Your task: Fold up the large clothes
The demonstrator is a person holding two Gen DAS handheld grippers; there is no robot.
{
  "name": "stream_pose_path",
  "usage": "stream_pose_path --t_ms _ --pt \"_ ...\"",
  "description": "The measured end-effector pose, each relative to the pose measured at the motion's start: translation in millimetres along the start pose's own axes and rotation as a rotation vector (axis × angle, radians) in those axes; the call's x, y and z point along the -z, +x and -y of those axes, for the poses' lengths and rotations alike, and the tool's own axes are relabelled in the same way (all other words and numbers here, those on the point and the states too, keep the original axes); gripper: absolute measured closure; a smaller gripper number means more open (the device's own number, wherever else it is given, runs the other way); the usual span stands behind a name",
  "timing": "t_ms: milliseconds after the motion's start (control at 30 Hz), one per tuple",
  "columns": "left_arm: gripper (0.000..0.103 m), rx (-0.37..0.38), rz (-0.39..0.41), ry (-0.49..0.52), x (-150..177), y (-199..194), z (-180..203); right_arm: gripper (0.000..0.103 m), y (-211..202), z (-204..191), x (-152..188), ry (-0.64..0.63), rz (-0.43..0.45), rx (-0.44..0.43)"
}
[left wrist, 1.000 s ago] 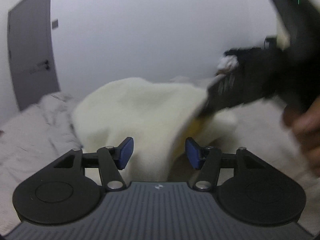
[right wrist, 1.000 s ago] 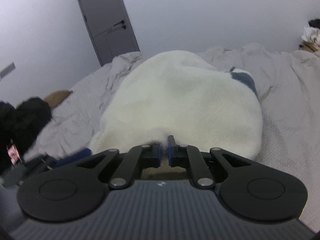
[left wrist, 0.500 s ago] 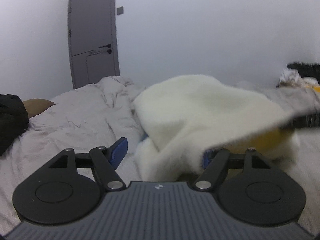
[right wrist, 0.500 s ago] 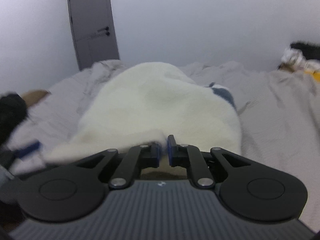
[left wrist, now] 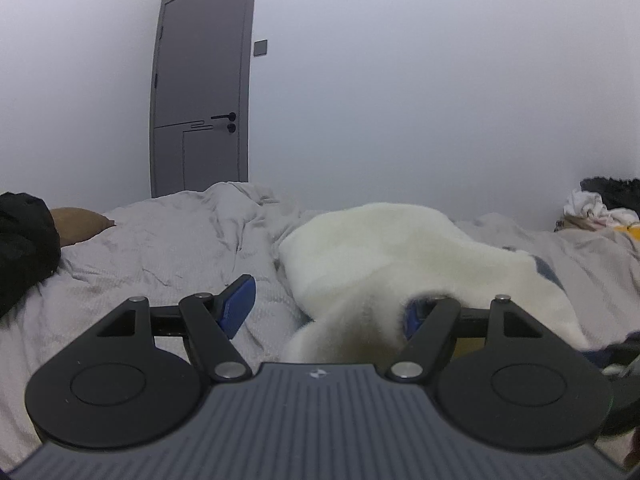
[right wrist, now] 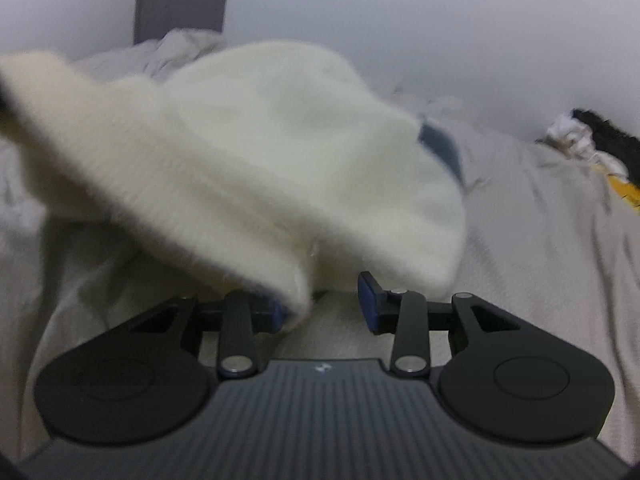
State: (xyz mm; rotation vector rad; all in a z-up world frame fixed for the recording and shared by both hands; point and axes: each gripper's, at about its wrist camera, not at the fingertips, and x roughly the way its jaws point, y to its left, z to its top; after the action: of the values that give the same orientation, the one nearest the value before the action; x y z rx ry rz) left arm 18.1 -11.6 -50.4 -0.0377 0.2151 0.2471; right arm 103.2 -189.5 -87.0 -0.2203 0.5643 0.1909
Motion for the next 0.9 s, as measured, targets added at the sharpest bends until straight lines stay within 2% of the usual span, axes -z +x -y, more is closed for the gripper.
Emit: stream_pose_path --t_ms 167,333,400,567,667,700,767,900 --pt "0.027 0.041 -0.015 -0.092 -4 1 -15 0.065 -47 25 -22 0.107 0.205 0.058" --pt "0.027 0.107 -0.074 -0.141 -1 -1 -16 0.084 -87 43 -28 0.194 0.341 0.001" --pt "0.027 0.136 -0.097 -0.122 2 -2 -10 0.092 -96 47 -28 0.19 0.378 0.0" --pt "0.027 0.162 -0.12 0.011 15 -3 17 0.101 -110 47 -30 0.168 0.459 -0.001" --pt "0.027 0.144 -0.166 0.051 26 9 25 0.101 -128 44 -28 0.107 0.571 0.071" --pt "0.027 0.143 -0.191 0.055 30 15 26 0.101 -132 46 -30 0.101 0.584 0.077" --pt "0.028 0.121 -0.236 0.072 37 25 29 0.101 -130 53 -31 0.132 0.55 0.051" --pt "0.036 0.11 -0.275 0.055 41 36 22 0.101 -110 62 -23 0.206 0.399 -0.043"
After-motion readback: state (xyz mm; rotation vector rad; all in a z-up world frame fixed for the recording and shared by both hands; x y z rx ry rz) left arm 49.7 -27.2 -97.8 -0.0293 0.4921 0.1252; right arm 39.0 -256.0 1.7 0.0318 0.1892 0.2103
